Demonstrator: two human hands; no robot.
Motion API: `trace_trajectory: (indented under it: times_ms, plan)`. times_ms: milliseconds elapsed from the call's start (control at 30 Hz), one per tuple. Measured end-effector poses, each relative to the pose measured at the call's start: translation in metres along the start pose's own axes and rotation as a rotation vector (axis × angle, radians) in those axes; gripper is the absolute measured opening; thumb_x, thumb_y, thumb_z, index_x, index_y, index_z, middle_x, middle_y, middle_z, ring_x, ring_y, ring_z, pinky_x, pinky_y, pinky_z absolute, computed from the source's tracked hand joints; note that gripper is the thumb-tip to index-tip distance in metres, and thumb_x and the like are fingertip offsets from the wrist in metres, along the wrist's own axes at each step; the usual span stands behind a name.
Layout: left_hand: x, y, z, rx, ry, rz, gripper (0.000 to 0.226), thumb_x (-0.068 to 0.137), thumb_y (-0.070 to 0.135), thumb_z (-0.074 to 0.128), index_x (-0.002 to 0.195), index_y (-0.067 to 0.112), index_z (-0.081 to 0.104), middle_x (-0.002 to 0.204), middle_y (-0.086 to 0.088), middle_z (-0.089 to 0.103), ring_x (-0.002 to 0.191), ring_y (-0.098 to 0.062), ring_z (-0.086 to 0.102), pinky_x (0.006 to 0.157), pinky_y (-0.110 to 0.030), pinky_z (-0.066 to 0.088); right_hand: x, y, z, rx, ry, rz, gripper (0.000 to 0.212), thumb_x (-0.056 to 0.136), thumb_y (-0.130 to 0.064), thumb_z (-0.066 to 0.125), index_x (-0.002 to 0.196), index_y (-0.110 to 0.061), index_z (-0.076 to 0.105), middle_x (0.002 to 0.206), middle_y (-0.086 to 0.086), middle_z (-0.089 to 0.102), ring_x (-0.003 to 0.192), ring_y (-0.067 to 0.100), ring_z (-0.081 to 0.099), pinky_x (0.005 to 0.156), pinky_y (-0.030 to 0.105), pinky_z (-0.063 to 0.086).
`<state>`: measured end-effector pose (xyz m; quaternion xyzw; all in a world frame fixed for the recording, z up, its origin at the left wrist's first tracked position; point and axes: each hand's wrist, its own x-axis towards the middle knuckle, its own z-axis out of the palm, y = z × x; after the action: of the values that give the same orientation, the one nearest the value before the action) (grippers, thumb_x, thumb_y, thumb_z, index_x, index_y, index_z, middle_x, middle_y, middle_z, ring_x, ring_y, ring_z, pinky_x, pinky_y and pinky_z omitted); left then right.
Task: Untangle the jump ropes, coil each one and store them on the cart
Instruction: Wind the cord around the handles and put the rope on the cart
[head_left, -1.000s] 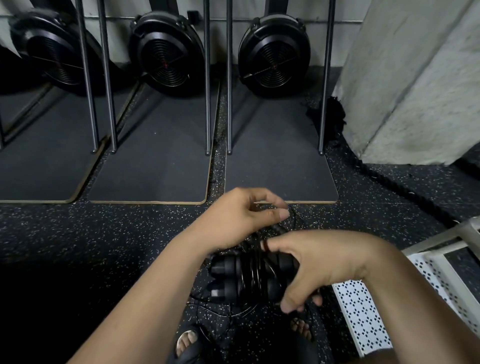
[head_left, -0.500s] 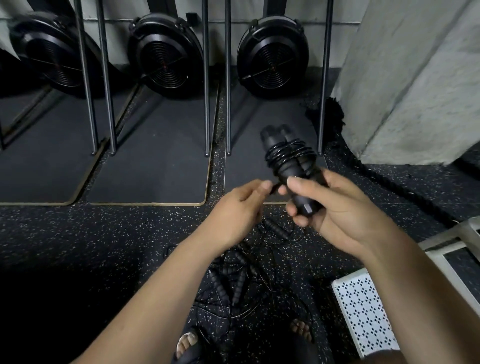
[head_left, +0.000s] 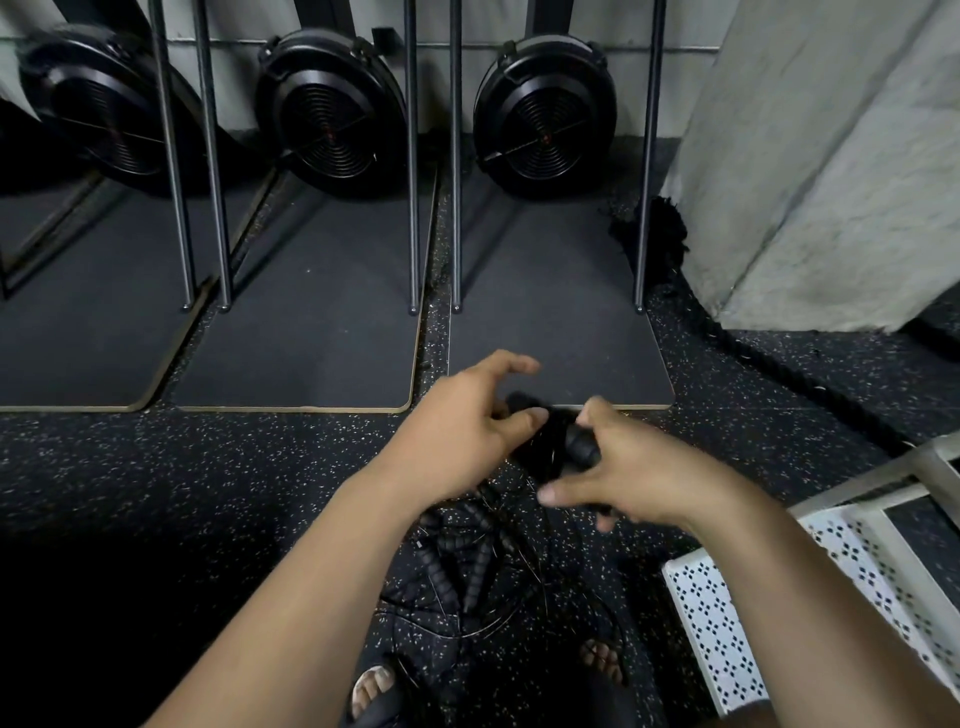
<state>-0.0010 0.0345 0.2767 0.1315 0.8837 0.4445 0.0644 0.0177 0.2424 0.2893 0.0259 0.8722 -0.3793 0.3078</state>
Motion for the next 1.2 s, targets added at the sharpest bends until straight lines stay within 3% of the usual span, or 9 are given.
trace_trajectory:
  times_ms: [167, 333, 467, 567, 633, 733, 933, 1067, 1200]
  plan:
    - [-0.001, 0.003, -0.004, -0.062, -0.068, 0.005, 0.026, 0.097, 0.043, 0.076, 0.12, 0.042, 0.066, 0.054, 0.006, 0.05, 0.045, -0.008, 0.035, 0.048, -0.022, 0.032, -0.017, -0.006, 0.008, -0.147, -0.463, -0.045, 0.056, 0.085, -0.03, 0.092, 0.121, -0.028, 0.049, 0.1, -0.005, 0.078, 0.069, 0.02, 0.069, 0.053, 0.026, 0.045]
    - [-0.006, 0.007, -0.011, -0.226, -0.222, 0.0, 0.019, 0.101, 0.04, 0.073, 0.119, 0.035, 0.072, 0.052, 0.013, 0.052, 0.045, -0.005, 0.037, 0.047, -0.02, 0.032, -0.034, -0.02, -0.007, 0.067, -0.645, -0.231, 0.06, 0.088, -0.019, 0.089, 0.137, -0.024, 0.054, 0.112, 0.009, 0.08, 0.081, 0.028, 0.065, 0.07, 0.04, 0.047]
    - [0.002, 0.004, -0.012, -0.267, -0.257, -0.011, 0.029, 0.104, 0.048, 0.065, 0.119, 0.026, 0.074, 0.097, -0.003, 0.078, 0.081, -0.006, 0.064, 0.08, -0.027, 0.053, -0.039, -0.015, -0.018, 0.331, -0.708, -0.366, 0.084, 0.089, -0.006, 0.084, 0.158, -0.03, 0.042, 0.108, -0.006, 0.077, 0.078, 0.029, 0.062, 0.07, 0.039, 0.05]
    - [-0.005, -0.013, -0.01, -0.396, -0.247, -0.17, 0.023, 0.111, 0.027, 0.057, 0.105, 0.01, 0.071, 0.102, -0.012, 0.077, 0.089, -0.007, 0.07, 0.099, -0.025, 0.054, -0.039, -0.011, -0.024, 0.529, -0.641, -0.471, 0.082, 0.09, -0.008, 0.079, 0.159, -0.035, 0.044, 0.098, 0.006, 0.072, 0.07, 0.019, 0.06, 0.067, 0.029, 0.053]
    - [-0.012, -0.018, -0.01, -0.286, -0.22, -0.232, 0.032, 0.109, 0.002, 0.052, 0.077, 0.007, 0.056, 0.077, -0.005, 0.065, 0.066, 0.003, 0.057, 0.08, -0.011, 0.053, -0.035, -0.009, -0.025, 0.615, -0.525, -0.523, 0.064, 0.092, -0.011, 0.076, 0.151, -0.019, 0.052, 0.096, 0.018, 0.062, 0.068, 0.02, 0.058, 0.063, 0.031, 0.046]
    - [-0.003, -0.003, -0.001, -0.254, -0.08, -0.206, 0.041, 0.109, 0.015, 0.051, 0.068, 0.022, 0.052, 0.055, 0.007, 0.053, 0.046, -0.003, 0.041, 0.055, -0.031, 0.037, -0.028, -0.01, -0.023, 0.764, -0.307, -0.475, 0.053, 0.096, -0.02, 0.077, 0.142, -0.006, 0.055, 0.105, 0.016, 0.064, 0.071, 0.019, 0.059, 0.061, 0.03, 0.039]
    - [0.003, 0.001, 0.003, -0.147, -0.008, -0.066, 0.017, 0.107, 0.048, 0.059, 0.118, 0.035, 0.062, 0.055, 0.013, 0.053, 0.049, -0.007, 0.045, 0.053, -0.026, 0.036, -0.009, -0.009, -0.017, 0.815, 0.108, -0.357, 0.04, 0.1, -0.027, 0.069, 0.133, -0.011, 0.054, 0.104, 0.008, 0.065, 0.074, 0.018, 0.061, 0.06, 0.03, 0.04]
    - [0.002, 0.001, 0.001, -0.003, -0.001, -0.055, 0.046, 0.101, 0.039, 0.071, 0.14, 0.039, 0.048, 0.062, 0.007, 0.06, 0.048, -0.007, 0.047, 0.05, -0.018, 0.034, 0.005, 0.003, -0.017, 0.494, 0.378, -0.154, 0.032, 0.103, -0.035, 0.07, 0.126, -0.022, 0.052, 0.102, 0.005, 0.073, 0.068, 0.015, 0.07, 0.06, 0.031, 0.046]
    - [-0.002, 0.007, 0.001, 0.071, -0.056, 0.016, 0.058, 0.097, 0.03, 0.076, 0.145, 0.04, 0.045, 0.058, 0.014, 0.059, 0.05, -0.002, 0.05, 0.055, -0.02, 0.035, 0.008, 0.007, -0.01, 0.118, 0.304, -0.047, 0.029, 0.102, -0.04, 0.07, 0.117, -0.025, 0.051, 0.104, 0.0, 0.073, 0.063, 0.014, 0.074, 0.065, 0.037, 0.058]
